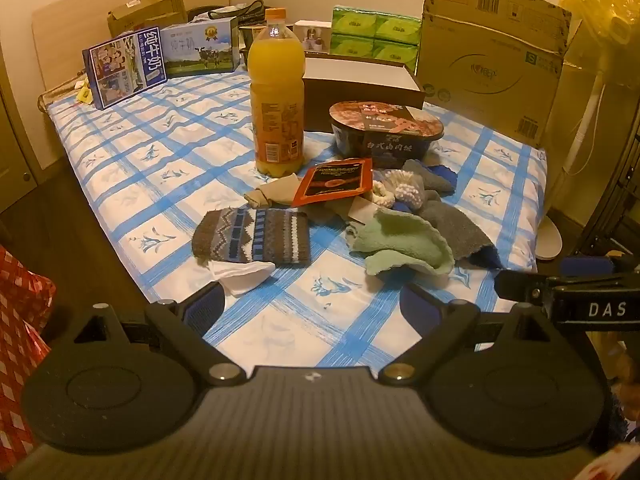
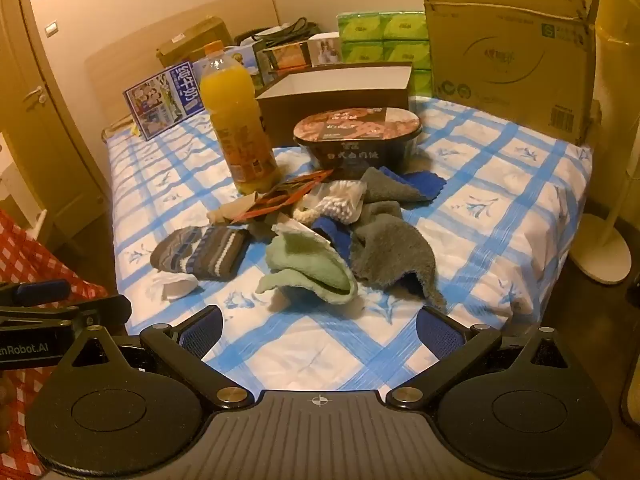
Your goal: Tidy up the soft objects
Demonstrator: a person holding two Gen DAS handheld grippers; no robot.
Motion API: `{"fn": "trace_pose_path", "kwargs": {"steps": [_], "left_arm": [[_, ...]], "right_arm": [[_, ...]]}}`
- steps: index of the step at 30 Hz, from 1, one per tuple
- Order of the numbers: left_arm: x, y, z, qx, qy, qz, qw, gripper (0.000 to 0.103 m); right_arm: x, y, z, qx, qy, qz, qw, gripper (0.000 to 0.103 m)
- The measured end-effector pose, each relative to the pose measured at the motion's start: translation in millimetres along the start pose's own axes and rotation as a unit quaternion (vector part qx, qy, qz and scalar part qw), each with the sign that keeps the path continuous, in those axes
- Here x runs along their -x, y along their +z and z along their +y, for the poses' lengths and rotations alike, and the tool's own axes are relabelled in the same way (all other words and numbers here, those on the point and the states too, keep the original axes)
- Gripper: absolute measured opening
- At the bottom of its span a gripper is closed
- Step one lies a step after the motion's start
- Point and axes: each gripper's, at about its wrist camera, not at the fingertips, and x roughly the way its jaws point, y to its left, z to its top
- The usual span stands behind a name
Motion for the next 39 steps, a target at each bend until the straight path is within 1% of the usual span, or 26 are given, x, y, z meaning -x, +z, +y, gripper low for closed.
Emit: {"fn": "trace_pose_path", "kwargs": {"steps": [7,17,18,39], "left_arm": [[0.0,0.0,0.1,0.001,0.0,-0.002,1.0,0.094],[0.1,0.0,0.1,0.001,0.0,-0.003,1.0,0.094],[0.2,-0.1,0.1,0.001,0.0,-0.003,1.0,0.094],[0.2,0.0,0.2,0.001,-0.001,-0.002,1.0,0.094]], "right_arm": [[-1.0,-1.1,0.8,0.001,-0.004,-0.002,1.0,0.103],[1.4,5.9,-2.3,-0.003,-0.002,-0.002,1.0,0.103],[0.7,1.2,-3.1,-0.003,-0.001,-0.004,1.0,0.103],[-0.7,1.6,-3.1,-0.003,-0.001,-0.003,1.0,0.102]]}}
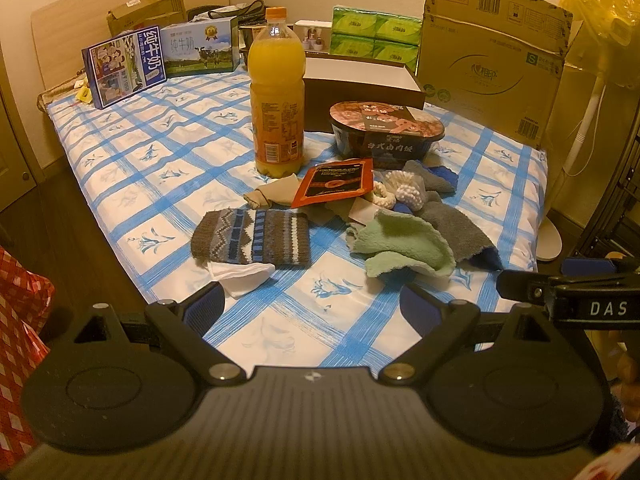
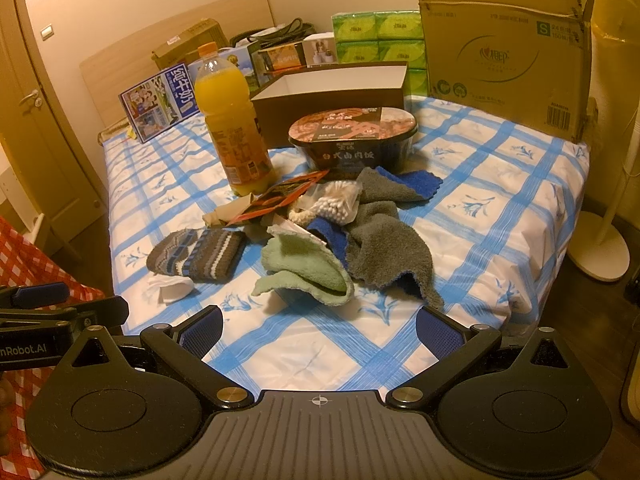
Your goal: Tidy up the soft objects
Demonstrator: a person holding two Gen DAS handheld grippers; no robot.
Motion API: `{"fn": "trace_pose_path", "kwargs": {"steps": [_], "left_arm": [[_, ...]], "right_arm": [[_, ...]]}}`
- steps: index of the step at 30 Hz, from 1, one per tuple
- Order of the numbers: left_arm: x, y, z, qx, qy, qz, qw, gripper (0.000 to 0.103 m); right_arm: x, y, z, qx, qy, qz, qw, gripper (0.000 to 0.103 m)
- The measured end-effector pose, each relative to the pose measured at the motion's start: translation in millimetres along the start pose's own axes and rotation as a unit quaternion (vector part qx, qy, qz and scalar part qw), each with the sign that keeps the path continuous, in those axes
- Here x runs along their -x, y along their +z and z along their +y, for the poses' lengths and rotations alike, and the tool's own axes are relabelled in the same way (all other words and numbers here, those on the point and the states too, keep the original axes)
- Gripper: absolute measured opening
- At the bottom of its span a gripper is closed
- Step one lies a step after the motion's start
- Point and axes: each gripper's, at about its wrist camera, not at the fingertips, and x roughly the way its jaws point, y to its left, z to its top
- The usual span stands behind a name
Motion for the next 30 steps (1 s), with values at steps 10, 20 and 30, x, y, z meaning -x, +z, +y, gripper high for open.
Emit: {"fn": "trace_pose_path", "kwargs": {"steps": [10,20,30], "left_arm": [[0.0,0.0,0.0,0.0,0.0,0.0,1.0,0.094],[0.0,0.0,0.0,0.0,0.0,0.0,1.0,0.094],[0.1,0.0,0.1,0.001,0.0,0.001,1.0,0.094]], "right_arm": [[-1.2,-0.5,0.1,0.0,0.0,0.0,1.0,0.102],[-2.4,-0.6,0.2,-0.001,0.001,-0.001,1.0,0.102],[-3.6,-0.9,0.1,-0.001,0.001,0.0,1.0,0.102]]}}
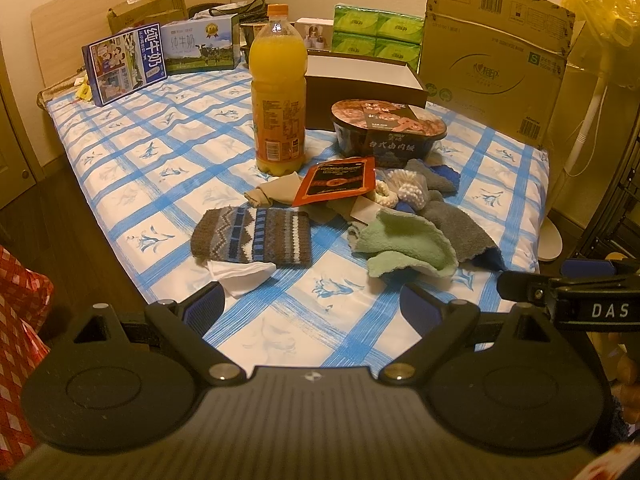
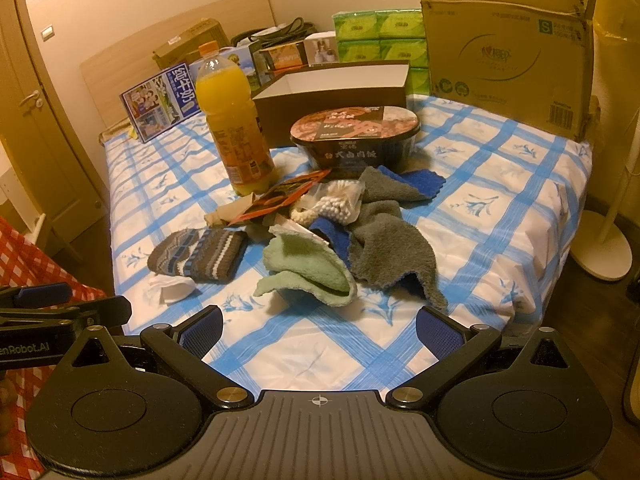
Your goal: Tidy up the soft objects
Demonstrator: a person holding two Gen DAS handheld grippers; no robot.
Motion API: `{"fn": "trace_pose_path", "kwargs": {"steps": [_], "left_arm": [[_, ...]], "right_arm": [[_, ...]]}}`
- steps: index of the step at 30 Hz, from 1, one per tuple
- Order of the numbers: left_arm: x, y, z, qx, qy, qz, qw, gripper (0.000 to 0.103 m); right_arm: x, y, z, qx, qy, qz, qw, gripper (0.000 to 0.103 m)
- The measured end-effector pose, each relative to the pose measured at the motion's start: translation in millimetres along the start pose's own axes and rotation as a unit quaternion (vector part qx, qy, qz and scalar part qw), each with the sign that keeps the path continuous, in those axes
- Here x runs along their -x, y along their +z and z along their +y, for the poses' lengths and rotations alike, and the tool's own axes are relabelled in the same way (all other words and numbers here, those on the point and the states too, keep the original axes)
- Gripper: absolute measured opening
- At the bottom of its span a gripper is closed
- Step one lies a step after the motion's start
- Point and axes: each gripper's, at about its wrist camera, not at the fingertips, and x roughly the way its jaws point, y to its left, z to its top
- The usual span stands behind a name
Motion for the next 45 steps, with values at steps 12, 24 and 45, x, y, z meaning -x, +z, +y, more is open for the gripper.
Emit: {"fn": "trace_pose_path", "kwargs": {"steps": [12,24,45], "left_arm": [[0.1,0.0,0.0,0.0,0.0,0.0,1.0,0.094],[0.5,0.0,0.0,0.001,0.0,0.002,1.0,0.094],[-51.5,-3.5,35.4,-0.003,0.042,0.01,0.9991,0.089]], "right_arm": [[-1.1,-0.4,0.5,0.0,0.001,0.0,1.0,0.102],[-3.4,-0.3,0.6,-0.001,0.001,0.001,1.0,0.102],[-39.7,6.1,-1.4,0.001,0.034,-0.005,0.999,0.102]]}}
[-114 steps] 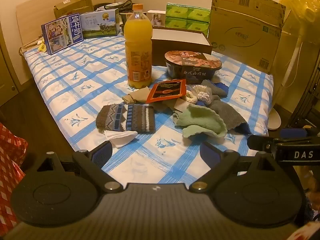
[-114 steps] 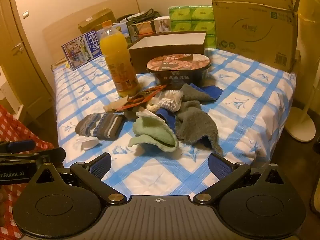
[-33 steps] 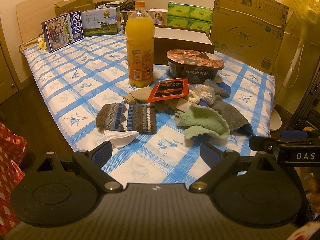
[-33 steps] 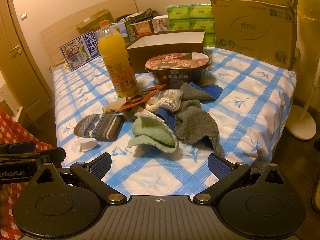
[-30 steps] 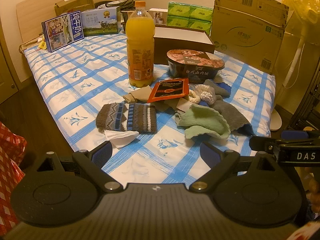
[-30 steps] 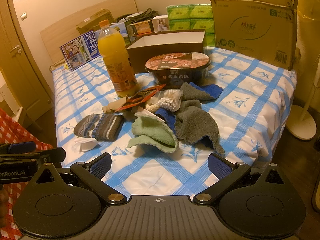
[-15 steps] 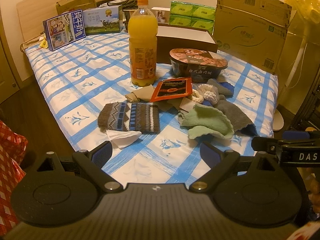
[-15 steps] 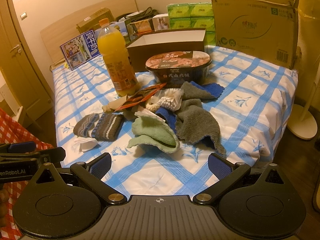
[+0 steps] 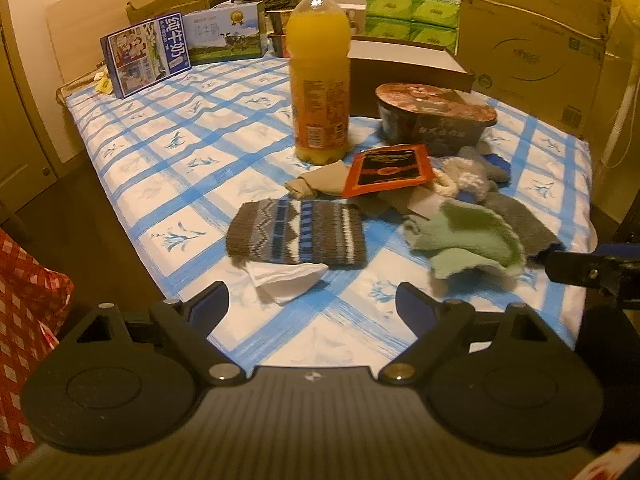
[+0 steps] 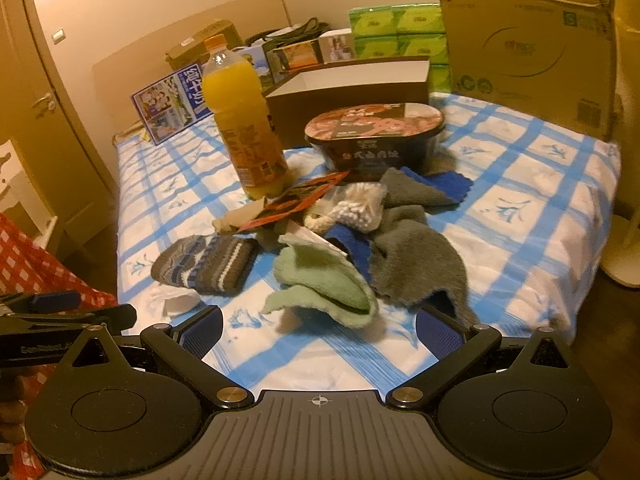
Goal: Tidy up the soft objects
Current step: 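Reach the left tool to the white sock and close on it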
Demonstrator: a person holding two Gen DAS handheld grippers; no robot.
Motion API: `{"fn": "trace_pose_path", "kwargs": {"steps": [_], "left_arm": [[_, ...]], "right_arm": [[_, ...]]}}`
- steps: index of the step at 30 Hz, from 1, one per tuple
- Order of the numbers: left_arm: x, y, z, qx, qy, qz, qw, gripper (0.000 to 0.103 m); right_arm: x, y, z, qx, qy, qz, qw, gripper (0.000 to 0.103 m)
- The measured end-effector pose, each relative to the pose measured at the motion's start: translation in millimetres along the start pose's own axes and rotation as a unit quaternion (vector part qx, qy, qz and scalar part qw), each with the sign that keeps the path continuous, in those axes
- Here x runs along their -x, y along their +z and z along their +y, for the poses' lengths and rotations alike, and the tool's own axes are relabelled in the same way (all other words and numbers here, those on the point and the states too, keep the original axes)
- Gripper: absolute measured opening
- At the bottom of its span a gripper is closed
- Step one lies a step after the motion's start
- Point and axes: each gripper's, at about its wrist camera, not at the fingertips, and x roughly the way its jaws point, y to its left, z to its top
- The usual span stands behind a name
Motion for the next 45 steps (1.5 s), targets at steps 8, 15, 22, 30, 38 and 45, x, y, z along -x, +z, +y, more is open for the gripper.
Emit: {"fn": "trace_pose_path", "kwargs": {"steps": [8,15,22,30,38,45], "left_arm": [[-22.2,7.2,14.9,0.015,0.011,0.017,0.9997,0.08],[-43.0,11.4,20.0,0.015,0.012,0.02,0.9996,0.078],[-74.7,9.0,20.8,0.008,0.011,0.028,0.9995,0.078],[-111.6,4.0,8.9,-0.025,0.012,0.038,0.9989,0.078],[-133.4,-2.4,7.8,-0.033,0.012,0.045,0.9984,0.062],[-130.1,-1.4,32.3,0.004,0.002,0.048,0.9988,0.022]], "right_arm": [[-30.1,13.7,13.1,0.029,0.038,-0.003,0.999,0.101],[-63.4,22.4,32.5,0.066,0.064,0.005,0.996,0.092],[-93.2,21.3,39.7,0.095,0.061,0.02,0.993,0.088],[-116.5,25.1,34.4,0.094,0.049,0.028,0.994,0.088],[-127.8,26.0,33.8,0.099,0.043,0.034,0.994,0.088],[-134.2,26.8,44.6,0.126,0.062,0.029,0.99,0.088]]}}
